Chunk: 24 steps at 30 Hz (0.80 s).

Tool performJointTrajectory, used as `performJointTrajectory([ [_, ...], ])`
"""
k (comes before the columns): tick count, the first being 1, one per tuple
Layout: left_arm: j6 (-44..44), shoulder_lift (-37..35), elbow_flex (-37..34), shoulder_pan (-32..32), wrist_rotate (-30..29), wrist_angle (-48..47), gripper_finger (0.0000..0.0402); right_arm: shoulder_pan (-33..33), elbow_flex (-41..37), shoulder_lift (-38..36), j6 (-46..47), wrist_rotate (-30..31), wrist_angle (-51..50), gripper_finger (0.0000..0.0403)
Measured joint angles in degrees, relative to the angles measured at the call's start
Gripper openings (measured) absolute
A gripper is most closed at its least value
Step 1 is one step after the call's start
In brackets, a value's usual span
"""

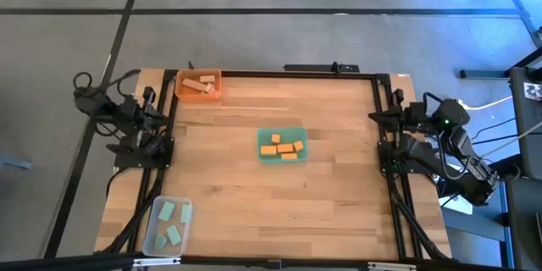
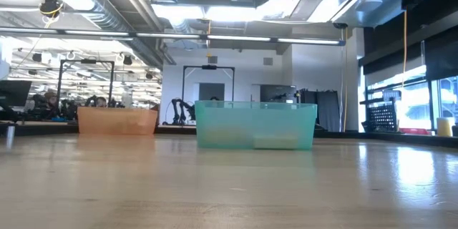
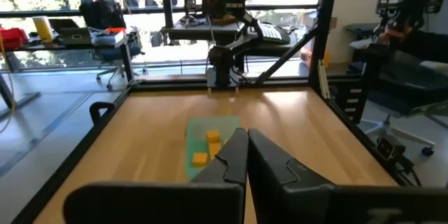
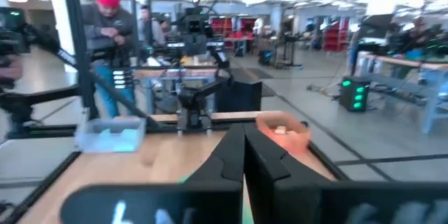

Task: Sort & place blocks by color
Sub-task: Return to Home Position

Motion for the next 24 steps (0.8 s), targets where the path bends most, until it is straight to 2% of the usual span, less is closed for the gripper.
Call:
performJointTrajectory([
  [3, 0.0, 0.0, -1.0, 0.0, 0.0, 1.3, 0.0, 0.0, -2.0, -3.2, 1.2, 2.2, 0.0, 0.0],
  [9, 0.2, 0.0, -3.3, 0.0, -0.1, 3.8, 0.0, 0.0, -3.2, -2.2, 0.4, 3.6, 0.9, 0.0],
  [13, 2.2, 0.0, -6.5, 0.0, 0.4, 9.0, 0.0, 0.0, -6.3, -2.2, 2.2, 2.4, 9.0, 0.0],
  [24, 3.5, 0.0, -16.9, 0.0, 1.8, 23.8, 0.0, 0.0, -22.8, -2.1, 9.3, 0.4, 31.1, 0.0],
])
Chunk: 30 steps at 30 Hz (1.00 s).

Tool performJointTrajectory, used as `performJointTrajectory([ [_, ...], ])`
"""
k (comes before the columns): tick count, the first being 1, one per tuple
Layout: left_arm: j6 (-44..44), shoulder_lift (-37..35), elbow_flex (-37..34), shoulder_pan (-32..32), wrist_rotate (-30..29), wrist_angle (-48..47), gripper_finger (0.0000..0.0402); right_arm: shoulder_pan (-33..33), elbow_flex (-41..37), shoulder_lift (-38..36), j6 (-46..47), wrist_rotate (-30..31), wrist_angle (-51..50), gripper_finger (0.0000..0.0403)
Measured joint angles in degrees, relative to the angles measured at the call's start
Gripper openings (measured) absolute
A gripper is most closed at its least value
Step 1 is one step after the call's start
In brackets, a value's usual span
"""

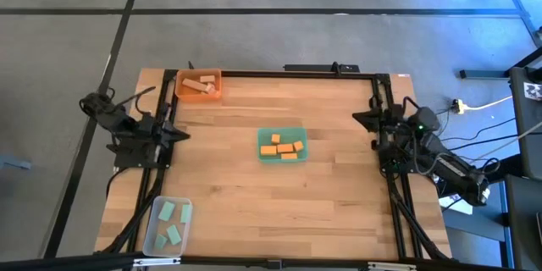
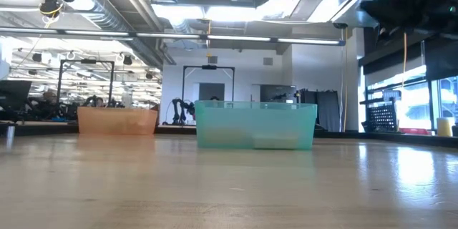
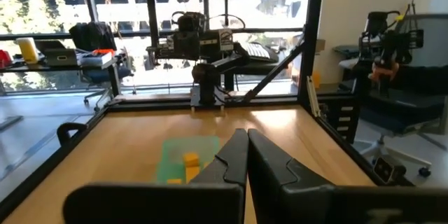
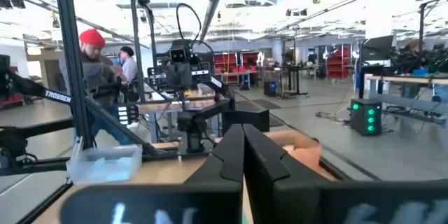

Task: Sort & place blocks by color
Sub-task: Return to Home Position

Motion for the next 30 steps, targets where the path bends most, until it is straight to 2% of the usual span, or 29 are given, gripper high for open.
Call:
performJointTrajectory([
  [5, 0.1, 0.0, -5.3, 0.0, -0.1, 5.7, 0.0, 0.0, -5.9, 0.0, 2.4, -0.4, 6.6, 0.0],
  [9, 0.1, 0.0, -8.9, 0.0, 0.0, 10.6, 0.0, 0.0, -6.0, 0.0, 2.2, -0.5, 3.2, 0.0],
  [17, 0.1, 0.0, -16.3, 0.0, 0.0, 19.0, 0.0, 0.0, -6.0, 0.0, -5.6, -4.1, 3.0, 0.0],
  [20, 0.0, 0.0, -20.4, 0.0, 0.3, 25.0, 0.0, 0.0, -6.0, 0.0, -6.5, -6.1, 3.0, 0.0],
  [23, 0.1, 0.0, -24.8, 0.0, 3.1, 31.6, 0.0, 0.0, -6.0, 0.0, -6.4, -6.3, 3.0, 0.0],
  [30, 1.6, -0.1, -25.7, 0.0, 5.9, 31.2, 0.0, 0.0, -6.0, 0.0, -6.4, -6.6, 1.4, 0.0],
])
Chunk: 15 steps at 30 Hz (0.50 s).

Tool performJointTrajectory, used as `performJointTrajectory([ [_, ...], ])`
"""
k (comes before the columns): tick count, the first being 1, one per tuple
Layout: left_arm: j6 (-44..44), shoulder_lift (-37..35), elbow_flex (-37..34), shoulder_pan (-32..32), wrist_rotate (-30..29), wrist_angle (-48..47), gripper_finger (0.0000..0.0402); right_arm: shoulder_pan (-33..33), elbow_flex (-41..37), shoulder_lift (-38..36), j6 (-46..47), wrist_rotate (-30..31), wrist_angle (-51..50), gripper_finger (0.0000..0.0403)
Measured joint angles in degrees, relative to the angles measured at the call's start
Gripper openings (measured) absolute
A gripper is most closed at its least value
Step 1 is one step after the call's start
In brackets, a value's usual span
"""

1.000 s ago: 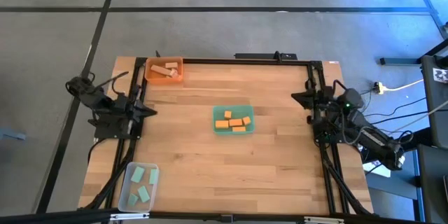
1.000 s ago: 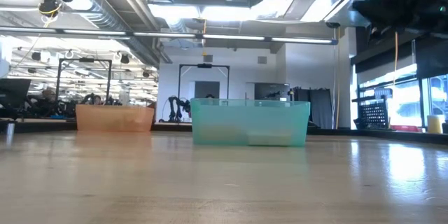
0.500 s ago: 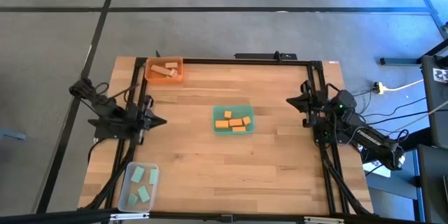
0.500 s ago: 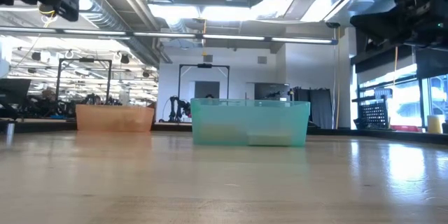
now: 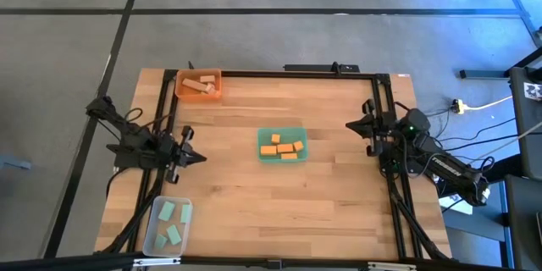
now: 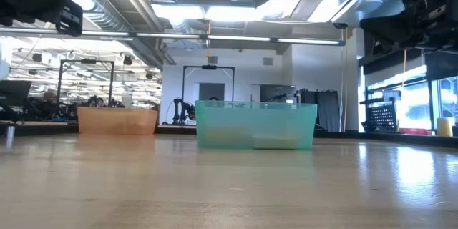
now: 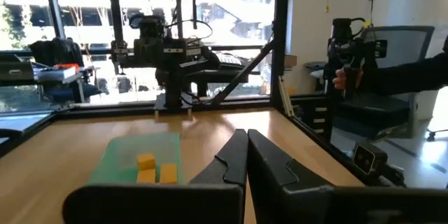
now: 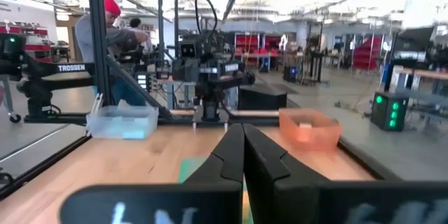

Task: Sort & place blocks by color
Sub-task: Return to Home Position

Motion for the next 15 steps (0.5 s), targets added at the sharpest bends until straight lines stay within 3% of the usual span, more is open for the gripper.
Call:
performJointTrajectory([
  [7, 1.5, 0.0, 0.0, 0.0, -2.9, -2.2, 0.0, 0.0, 0.0, 0.0, -0.2, 0.1, -7.2, 0.0],
  [15, 1.9, 0.0, 0.0, 0.0, -7.3, -4.7, 0.0, 0.0, 0.0, 0.1, -0.4, 0.1, -7.5, 0.0],
])
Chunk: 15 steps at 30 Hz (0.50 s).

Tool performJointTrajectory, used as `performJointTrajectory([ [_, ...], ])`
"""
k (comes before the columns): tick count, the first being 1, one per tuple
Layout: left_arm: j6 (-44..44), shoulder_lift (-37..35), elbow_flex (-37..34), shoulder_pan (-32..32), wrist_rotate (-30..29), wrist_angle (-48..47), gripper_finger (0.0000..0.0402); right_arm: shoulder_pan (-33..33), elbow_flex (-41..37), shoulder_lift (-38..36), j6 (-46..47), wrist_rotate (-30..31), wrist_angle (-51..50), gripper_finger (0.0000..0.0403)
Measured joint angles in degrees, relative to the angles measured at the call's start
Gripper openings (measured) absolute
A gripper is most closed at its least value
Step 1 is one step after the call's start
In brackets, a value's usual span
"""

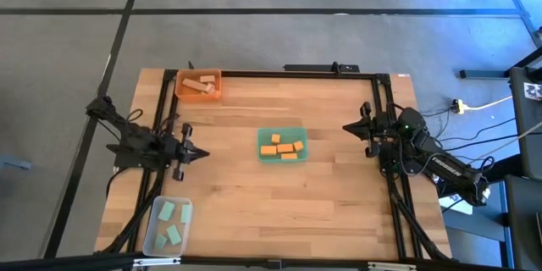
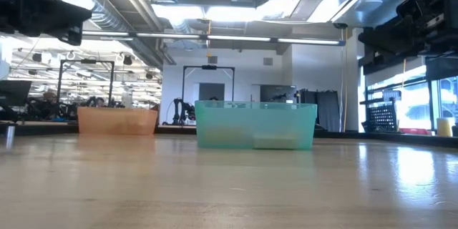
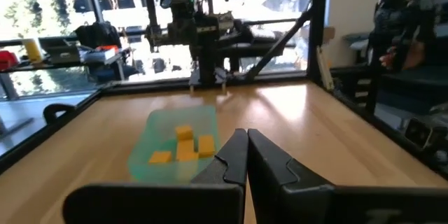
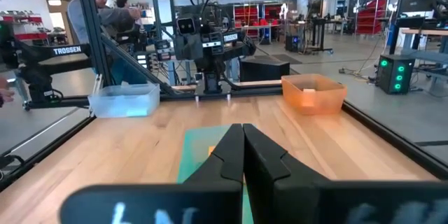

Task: Sort & place blocks by color
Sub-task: Return to Home Position

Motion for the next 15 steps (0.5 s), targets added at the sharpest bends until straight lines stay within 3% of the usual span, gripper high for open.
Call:
performJointTrajectory([
  [15, -0.4, 0.1, 0.0, 0.0, -1.0, -1.5, 0.0, 0.0, 0.0, 0.0, 0.1, 0.0, 0.1, 0.0],
])
